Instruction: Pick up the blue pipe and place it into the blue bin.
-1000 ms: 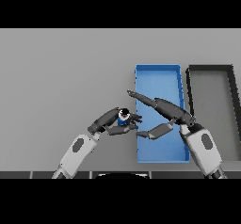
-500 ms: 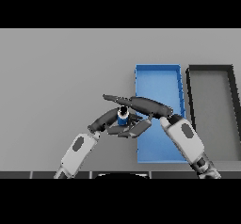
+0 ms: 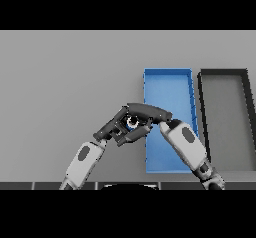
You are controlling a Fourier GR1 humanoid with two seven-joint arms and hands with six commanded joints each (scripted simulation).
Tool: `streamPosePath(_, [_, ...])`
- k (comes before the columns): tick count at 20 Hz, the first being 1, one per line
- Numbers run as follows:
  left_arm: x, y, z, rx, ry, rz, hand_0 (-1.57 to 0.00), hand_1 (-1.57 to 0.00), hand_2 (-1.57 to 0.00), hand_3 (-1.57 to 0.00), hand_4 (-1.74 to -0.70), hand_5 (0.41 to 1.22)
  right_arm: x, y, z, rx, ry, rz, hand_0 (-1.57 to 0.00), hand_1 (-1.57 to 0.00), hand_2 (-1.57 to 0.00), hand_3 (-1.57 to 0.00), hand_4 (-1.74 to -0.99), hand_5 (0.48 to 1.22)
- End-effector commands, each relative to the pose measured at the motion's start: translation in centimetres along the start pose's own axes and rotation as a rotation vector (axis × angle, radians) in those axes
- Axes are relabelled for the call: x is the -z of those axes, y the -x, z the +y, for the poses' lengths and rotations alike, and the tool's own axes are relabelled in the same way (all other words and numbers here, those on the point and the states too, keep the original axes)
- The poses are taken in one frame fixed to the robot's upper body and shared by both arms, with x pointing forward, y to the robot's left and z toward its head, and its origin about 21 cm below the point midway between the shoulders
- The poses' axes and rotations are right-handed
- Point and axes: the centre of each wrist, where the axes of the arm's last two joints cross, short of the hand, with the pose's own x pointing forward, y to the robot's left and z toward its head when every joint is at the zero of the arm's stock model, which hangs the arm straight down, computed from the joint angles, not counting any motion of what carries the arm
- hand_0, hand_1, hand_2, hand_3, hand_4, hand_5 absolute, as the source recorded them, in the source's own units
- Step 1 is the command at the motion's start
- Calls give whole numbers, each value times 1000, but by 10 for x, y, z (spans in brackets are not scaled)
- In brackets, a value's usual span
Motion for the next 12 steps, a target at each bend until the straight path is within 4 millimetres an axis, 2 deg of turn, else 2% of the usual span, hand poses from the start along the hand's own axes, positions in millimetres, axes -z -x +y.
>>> streamPosePath(1, [3,-1,1,2,-1,-7,-1571,-1571,-1560,-1331,-1703,1221,1,-1,2,-2,6,-15,-1324,-1330,-1331,-1225,-1481,869])
streamPosePath(3, [3,2,3,10,-1,-24,-1571,-1571,-1549,-1372,-1717,1221,1,0,4,-34,9,-25,-1413,-1417,-1418,-1350,-1474,996])
streamPosePath(5, [5,3,1,9,0,-35,-1571,-1571,-1545,-1396,-1725,1221,0,-1,7,-47,2,-28,-1470,-1472,-1473,-1429,-1481,1077])
streamPosePath(8, [3,1,2,17,-11,-46,-1571,-1571,-1558,-1437,-1733,1221,1,-1,8,31,12,-43,-1519,-1520,-1521,-1499,-1490,1147])
streamPosePath(11, [2,1,1,11,-21,-45,-1571,-1571,-1564,-1434,-1732,1221,1,-1,13,68,23,-38,-1545,-1545,-1545,-1534,-1494,1183])
streamPosePath(12, [0,0,3,23,-23,-48,-1571,-1571,-1566,-1264,-1734,1221,2,-1,14,70,31,-48,-1550,-1550,-1550,-1541,-1495,1191])
